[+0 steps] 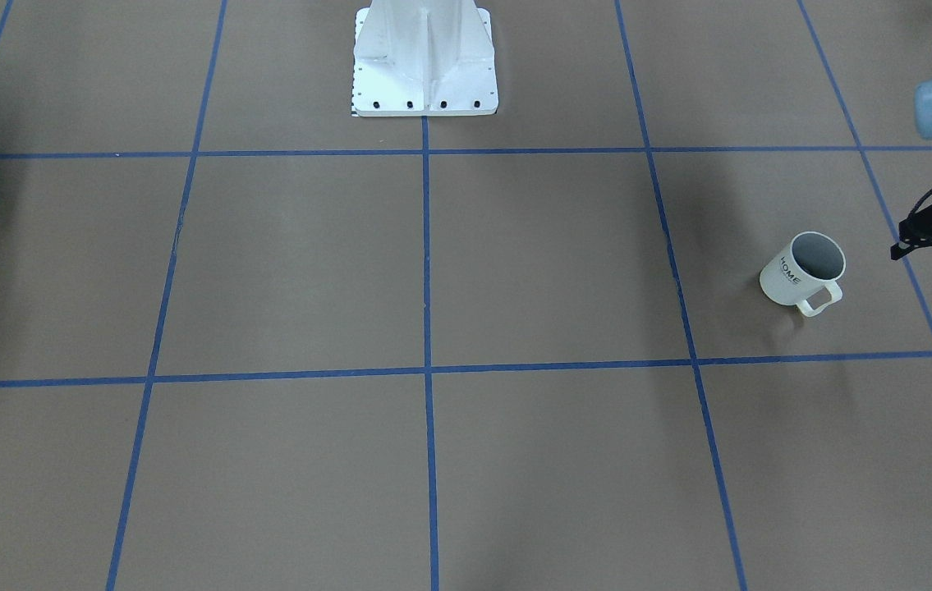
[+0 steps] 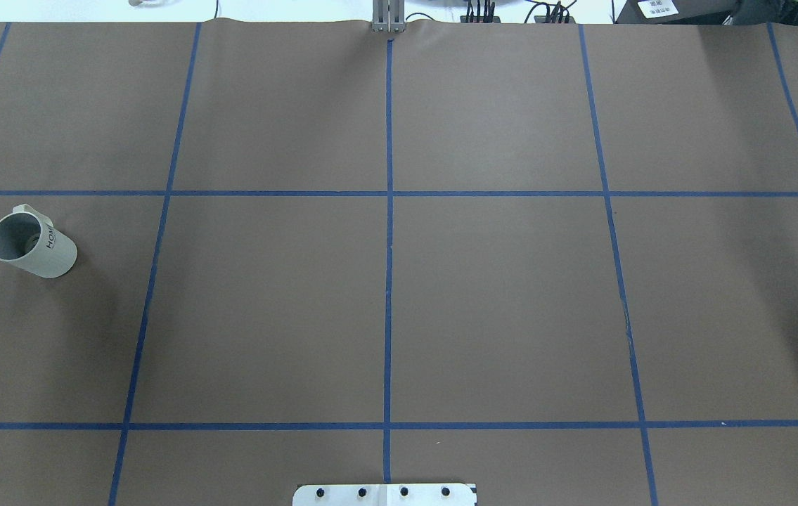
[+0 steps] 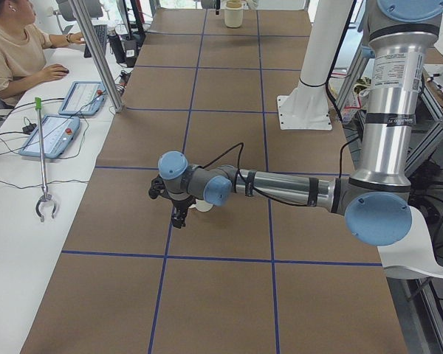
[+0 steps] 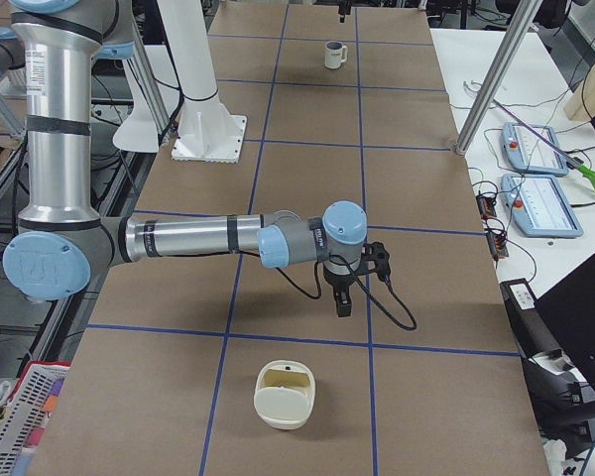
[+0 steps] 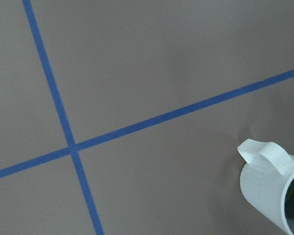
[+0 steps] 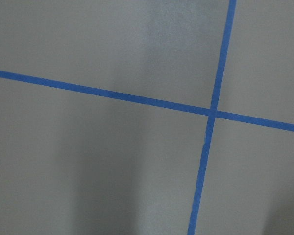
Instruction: Left arm hands cup to right arm to dump lemon
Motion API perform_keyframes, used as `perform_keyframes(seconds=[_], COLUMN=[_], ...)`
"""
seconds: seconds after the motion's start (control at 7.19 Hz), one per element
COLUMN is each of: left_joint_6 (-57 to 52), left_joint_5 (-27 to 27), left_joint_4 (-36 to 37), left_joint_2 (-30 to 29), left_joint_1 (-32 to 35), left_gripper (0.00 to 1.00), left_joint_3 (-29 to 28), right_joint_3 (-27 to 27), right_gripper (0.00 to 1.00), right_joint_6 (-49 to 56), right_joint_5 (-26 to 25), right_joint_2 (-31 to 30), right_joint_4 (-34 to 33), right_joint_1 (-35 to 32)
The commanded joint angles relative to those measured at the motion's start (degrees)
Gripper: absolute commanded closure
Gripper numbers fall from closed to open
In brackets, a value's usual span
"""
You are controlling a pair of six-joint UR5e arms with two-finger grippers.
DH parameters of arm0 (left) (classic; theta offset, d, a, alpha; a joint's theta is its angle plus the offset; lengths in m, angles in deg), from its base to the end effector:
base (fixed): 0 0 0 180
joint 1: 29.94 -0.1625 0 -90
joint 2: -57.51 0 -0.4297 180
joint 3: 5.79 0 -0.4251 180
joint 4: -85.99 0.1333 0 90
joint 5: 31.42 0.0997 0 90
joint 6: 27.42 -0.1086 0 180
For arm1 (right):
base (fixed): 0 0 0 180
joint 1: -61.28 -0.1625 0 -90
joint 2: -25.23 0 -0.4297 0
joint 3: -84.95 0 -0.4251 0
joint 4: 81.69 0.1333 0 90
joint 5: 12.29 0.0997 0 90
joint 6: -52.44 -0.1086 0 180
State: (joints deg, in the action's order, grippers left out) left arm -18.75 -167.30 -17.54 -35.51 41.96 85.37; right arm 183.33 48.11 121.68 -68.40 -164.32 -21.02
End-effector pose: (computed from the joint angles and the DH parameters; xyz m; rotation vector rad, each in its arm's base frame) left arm 0.1228 -0.5538 0.6023 0.1008 0.8427 0.2783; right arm -0.0110 -0.5135 0.6116 0.1199 -0.7818 -0.1369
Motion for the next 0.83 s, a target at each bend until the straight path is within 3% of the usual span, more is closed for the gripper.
perform_keyframes(seconds=[0.0,0.56,0.69], left_joint_6=[10.02,14.7,14.79], left_joint_5=[0.0,0.09,0.09], left_joint_4=[-2.45,-2.56,-2.56], left_joint_2=[-0.67,-0.76,-0.5], left_joint_1=[-2.9,-7.47,-8.69], left_gripper=[0.0,0.0,0.14], left_joint_3=[0.5,0.51,0.42], right_joint_3=[0.23,-0.12,-0.03], right_gripper=[0.0,0.0,0.0], right_joint_6=[0.11,0.29,0.2], right_joint_5=[0.06,0.06,0.24], right_joint_2=[-0.07,-0.24,-0.33], right_joint_4=[0.01,0.01,-0.07], right_joint_1=[0.03,0.12,0.29])
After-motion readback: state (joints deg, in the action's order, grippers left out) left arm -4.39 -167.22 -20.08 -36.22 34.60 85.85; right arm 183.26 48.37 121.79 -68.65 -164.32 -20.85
